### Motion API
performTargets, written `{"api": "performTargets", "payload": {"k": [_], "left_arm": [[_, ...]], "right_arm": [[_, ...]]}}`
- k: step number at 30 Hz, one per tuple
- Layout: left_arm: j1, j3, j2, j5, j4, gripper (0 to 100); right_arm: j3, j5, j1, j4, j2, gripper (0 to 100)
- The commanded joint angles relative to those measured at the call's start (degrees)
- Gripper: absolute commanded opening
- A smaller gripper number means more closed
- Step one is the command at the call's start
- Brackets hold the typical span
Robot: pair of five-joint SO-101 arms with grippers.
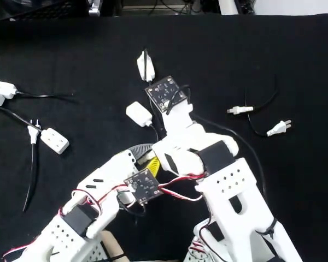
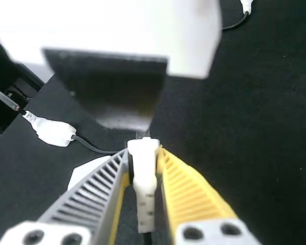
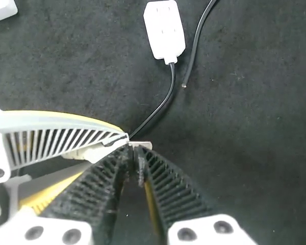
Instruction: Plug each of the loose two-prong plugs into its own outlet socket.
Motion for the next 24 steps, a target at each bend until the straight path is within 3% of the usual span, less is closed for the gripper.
{"api": "performTargets", "payload": {"k": [1,11,24], "left_arm": [[-1.5,-3.2,-1.1,0.4,0.1,3],[-2.0,-9.1,-1.1,0.5,8.3,3],[1.1,-8.5,-1.1,2.4,8.1,3]], "right_arm": [[0.1,0.5,1.1,-0.5,0.3,1.3],[0.4,0.5,1.1,-0.9,0.3,1.3],[0.3,0.1,2.9,-1.7,0.2,1.3]]}}
